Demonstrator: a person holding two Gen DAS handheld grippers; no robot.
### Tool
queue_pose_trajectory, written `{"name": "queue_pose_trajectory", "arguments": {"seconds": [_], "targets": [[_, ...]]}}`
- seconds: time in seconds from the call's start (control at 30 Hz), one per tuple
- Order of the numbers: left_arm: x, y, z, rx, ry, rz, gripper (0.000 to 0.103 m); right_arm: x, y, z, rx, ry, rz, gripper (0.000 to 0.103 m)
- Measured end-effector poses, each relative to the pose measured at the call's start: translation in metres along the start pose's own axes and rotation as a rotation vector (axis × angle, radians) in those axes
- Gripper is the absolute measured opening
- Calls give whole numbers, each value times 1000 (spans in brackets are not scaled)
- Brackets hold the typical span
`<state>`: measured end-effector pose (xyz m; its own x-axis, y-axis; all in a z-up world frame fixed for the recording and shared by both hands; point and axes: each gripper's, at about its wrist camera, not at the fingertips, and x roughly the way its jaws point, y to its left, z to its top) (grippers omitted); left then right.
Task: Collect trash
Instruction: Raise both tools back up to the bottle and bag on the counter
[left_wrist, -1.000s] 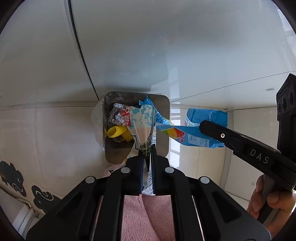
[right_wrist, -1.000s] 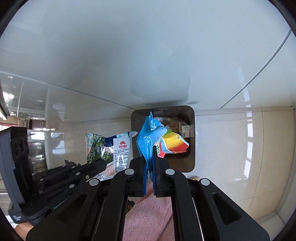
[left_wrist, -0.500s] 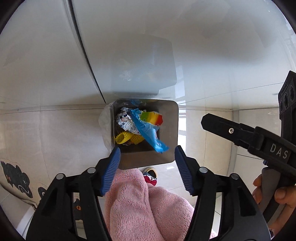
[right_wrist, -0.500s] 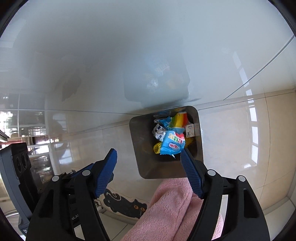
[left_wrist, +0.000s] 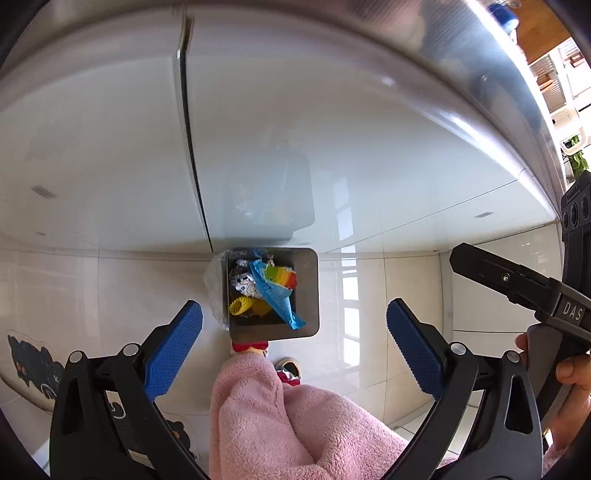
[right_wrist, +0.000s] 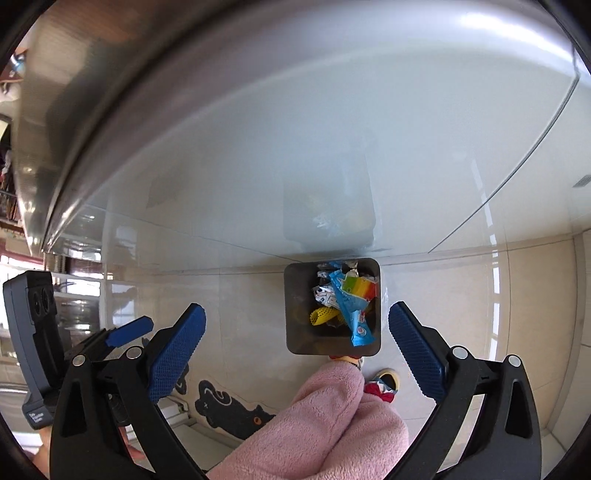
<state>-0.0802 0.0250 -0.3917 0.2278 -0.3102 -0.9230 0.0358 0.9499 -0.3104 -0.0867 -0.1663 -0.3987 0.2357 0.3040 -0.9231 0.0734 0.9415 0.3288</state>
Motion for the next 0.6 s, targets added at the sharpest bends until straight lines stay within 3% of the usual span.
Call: {"name": "queue_pose_trajectory", "arguments": {"seconds": [0.37, 0.6], "targets": [[-125, -24, 43, -34, -237, -63, 95, -148, 9, 15, -60, -295, -13, 100], [-157, -53, 93, 24, -346, -62, 95, -201, 16, 44, -95, -460, -65, 100]]}}
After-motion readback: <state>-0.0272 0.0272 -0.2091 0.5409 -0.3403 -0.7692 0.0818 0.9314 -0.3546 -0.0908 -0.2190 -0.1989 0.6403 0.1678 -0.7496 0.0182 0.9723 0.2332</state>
